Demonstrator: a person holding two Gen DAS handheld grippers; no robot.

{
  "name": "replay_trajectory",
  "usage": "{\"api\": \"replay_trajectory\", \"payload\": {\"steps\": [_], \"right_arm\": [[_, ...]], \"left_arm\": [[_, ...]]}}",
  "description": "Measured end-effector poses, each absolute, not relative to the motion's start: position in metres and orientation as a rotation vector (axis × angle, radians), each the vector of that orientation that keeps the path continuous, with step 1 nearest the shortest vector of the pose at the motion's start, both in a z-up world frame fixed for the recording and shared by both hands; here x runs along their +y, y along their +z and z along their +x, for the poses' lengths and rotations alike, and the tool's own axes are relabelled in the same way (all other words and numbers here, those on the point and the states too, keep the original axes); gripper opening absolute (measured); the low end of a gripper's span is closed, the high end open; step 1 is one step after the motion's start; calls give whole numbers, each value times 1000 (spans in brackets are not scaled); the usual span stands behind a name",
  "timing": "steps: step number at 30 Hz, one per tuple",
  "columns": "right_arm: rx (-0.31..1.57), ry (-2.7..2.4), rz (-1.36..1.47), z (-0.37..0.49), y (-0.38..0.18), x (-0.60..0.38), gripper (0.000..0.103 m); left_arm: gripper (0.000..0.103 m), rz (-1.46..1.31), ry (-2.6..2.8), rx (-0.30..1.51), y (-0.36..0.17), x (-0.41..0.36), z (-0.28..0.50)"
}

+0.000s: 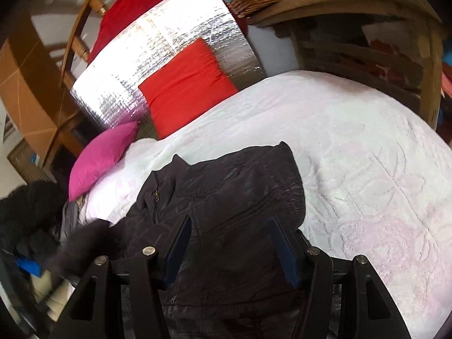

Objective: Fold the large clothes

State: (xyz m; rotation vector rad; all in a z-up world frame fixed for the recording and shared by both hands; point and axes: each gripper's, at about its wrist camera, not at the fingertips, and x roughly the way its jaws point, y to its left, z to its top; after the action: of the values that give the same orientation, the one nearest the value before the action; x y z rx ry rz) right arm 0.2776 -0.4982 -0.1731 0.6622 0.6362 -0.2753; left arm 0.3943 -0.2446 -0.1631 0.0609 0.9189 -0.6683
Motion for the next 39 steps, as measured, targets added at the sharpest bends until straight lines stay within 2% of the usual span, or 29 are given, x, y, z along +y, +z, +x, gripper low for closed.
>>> {"api": "replay_trajectory", "payload": {"steps": [2,4,5,7,9,11,13,16,19,21,23,27,34,39], "right_arm": [[644,-270,684,278,-175,-503,62],[655,-259,703,279,-178,-507,62],[661,-250,712,280,-178,-508,62],[672,-231,724,283,-179,-507,63],[679,-206,723,285,-180,-502,66],[684,-171,717,289,-180,-495,66],[699,-116,704,294,-180,-483,66],[719,-30,698,302,-181,-464,71],[730,56,657,310,-179,-435,74],[742,112,592,315,-177,-410,85],[769,166,511,323,-176,-382,85],[884,301,543,345,-192,-344,85],[786,255,349,339,-170,-313,85],[767,276,135,332,-172,-268,85]], "left_arm": [[17,112,-708,1039,-182,-262,389],[39,127,-722,1098,-188,-265,381],[46,124,-730,1096,-184,-259,377],[49,94,-752,1064,-167,-240,370],[56,52,-757,987,-143,-215,360],[72,-18,-720,874,-116,-173,358],[75,-88,-647,790,-100,-135,370],[76,-173,-476,747,-98,-84,396],[74,-277,-283,804,-124,-42,426],[73,-351,-242,872,-143,-31,442],[62,-370,-194,916,-155,-27,455],[49,-304,-115,941,-168,-30,469],[48,-156,-79,1045,-195,-45,484],[48,-204,-69,1079,-201,-33,486]]}}
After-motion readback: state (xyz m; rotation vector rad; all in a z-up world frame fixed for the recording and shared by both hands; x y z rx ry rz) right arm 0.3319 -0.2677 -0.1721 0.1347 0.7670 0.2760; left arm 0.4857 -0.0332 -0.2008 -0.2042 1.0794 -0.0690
